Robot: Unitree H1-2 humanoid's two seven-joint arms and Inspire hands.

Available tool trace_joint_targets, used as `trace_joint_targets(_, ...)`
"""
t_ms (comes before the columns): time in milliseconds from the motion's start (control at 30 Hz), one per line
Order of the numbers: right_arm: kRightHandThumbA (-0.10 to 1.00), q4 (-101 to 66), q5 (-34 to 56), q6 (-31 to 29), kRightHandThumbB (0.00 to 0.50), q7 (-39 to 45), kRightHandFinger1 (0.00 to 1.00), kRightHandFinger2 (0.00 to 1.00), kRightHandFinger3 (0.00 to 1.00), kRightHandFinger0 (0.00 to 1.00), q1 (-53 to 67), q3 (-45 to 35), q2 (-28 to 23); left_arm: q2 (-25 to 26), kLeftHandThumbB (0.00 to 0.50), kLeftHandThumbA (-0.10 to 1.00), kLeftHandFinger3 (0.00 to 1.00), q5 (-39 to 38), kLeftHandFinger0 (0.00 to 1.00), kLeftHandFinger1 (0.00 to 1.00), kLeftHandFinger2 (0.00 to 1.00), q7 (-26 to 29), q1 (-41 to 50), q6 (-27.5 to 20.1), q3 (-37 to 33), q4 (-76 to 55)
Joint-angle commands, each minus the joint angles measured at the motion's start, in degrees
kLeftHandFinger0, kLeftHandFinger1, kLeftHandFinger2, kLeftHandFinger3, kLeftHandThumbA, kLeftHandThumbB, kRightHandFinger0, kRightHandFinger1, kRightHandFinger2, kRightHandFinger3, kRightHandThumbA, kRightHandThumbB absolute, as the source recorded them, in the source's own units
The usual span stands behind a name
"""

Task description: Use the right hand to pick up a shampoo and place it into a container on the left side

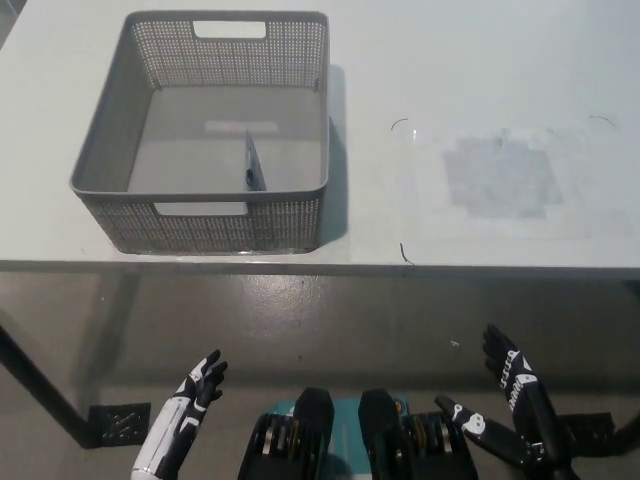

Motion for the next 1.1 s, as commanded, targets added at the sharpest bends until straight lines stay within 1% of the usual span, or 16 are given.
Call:
trace_joint_targets(0,0.91,-1.4,-0.59,0.24,0.218,1.43,1.0,1.0,1.0,1.0,-0.41,-0.36,-0.49,-0.13,0.103,0.95,1.0,-0.22,1.0,1.0,1.0,0.76,0.29,-1.94,0.29,-0.74)
trace_joint_targets(100,0.89,-1.55,-0.6,0.64,0.201,1.7,1.0,1.0,1.0,1.0,-0.3,-0.36,-0.57,-0.2,0.097,0.95,1.0,0.48,1.0,1.0,1.0,1.12,0.49,-2.21,0.28,-0.54)
trace_joint_targets(167,0.87,-2.01,-0.59,1.15,0.199,1.81,1.0,1.0,1.0,1.0,-0.18,-0.39,-0.51,-0.16,0.095,0.95,1.0,0.45,1.0,1.0,1.0,1.02,0.51,-2.1,0.28,-0.52)
trace_joint_targets(233,0.84,-2.17,-0.79,1.16,0.2,1.82,1.0,1.0,1.0,1.0,0.1,-0.41,-0.52,-0.16,0.094,0.95,1.0,0.61,1.0,1.0,1.0,1.05,0.67,-2.35,0.17,-0.3)
trace_joint_targets(300,0.83,-2.31,-0.89,1.27,0.197,1.88,1.0,1.0,1.0,1.0,0.14,-0.42,-0.56,-0.1,0.092,0.95,1.0,0.73,1.0,1.0,1.0,1.08,0.7,-2.24,0.14,-0.34)
trace_joint_targets(367,0.81,-2.04,-0.5,1.04,0.206,2.01,1.0,1.0,1.0,1.0,0.05,-0.63,-0.5,-0.17,0.093,0.95,1.0,1.04,1.0,1.0,1.0,1.36,0.69,-2.24,0.14,-0.43)
trace_joint_targets(400,0.79,-1.99,-0.07,0.92,0.196,2.21,1.0,1.0,1.0,1.0,0.02,-0.71,-0.45,-0.14,0.088,0.94,1.0,1.01,1.0,1.0,1.0,1.34,0.86,-2.15,0.16,-0.7)
trace_joint_targets(467,0.78,-2.05,-0.14,1.28,0.203,2.35,1.0,1.0,1.0,1.0,-0.17,-0.71,-0.57,-0.17,0.095,0.94,1.0,1.03,1.0,1.0,1.0,1.45,0.9,-1.97,0.24,-0.79)
trace_joint_targets(500,0.78,-2.12,-0.21,1.44,0.203,2.38,1.0,1.0,1.0,1.0,-0.17,-0.7,-0.63,-0.19,0.087,0.93,1.0,1.01,1.0,1.0,1.0,1.45,0.89,-1.99,0.24,-0.77)
trace_joint_targets(567,0.77,-1.82,-0.54,1.24,0.206,2.36,1.0,1.0,1.0,1.0,-0.29,-0.65,-0.77,-0.19,0.089,0.93,1.0,1.04,1.0,1.0,1.0,1.43,0.89,-1.96,0.24,-0.77)
trace_joint_targets(633,0.77,-1.63,-0.74,1.44,0.211,2.23,1.0,1.0,1.0,1.0,-0.88,-0.71,-0.8,-0.09,0.091,0.92,1.0,0.83,1.0,1.0,1.0,1.18,0.26,-1.41,0.29,-0.91)
trace_joint_targets(800,0.76,-1.81,-0.75,1.27,0.202,2.38,1.0,1.0,1.0,1.0,-0.77,-0.61,-0.9,0.04,0.085,0.93,1.0,0.65,1.0,1.0,1.0,0.87,0.29,-1.14,0.26,-0.99)
trace_joint_targets(933,0.79,-1.38,-2.78,1.43,0.242,1.65,1.0,1.0,1.0,1.0,-1.5,-0.27,-1.23,0.09,0.087,0.93,1.0,0.71,1.0,1.0,1.0,0.97,-0.26,-1.01,0.38,-0.79)
trace_joint_targets(1000,0.81,-1.31,-3.71,1.32,0.246,1.29,1.0,1.0,1.0,1.0,-1.68,-0.15,-1.31,0.06,0.081,0.92,1.0,0.51,1.0,1.0,1.0,0.84,-0.52,-0.8,0.39,-0.84)
trace_joint_targets(1067,0.8,-1.24,-4.08,1.14,0.242,1.2,1.0,1.0,1.0,1.0,-1.73,-0.17,-1.25,0.01,0.079,0.92,1.0,0.54,1.0,1.0,1.0,0.94,-0.74,-1.17,0.41,-0.58)
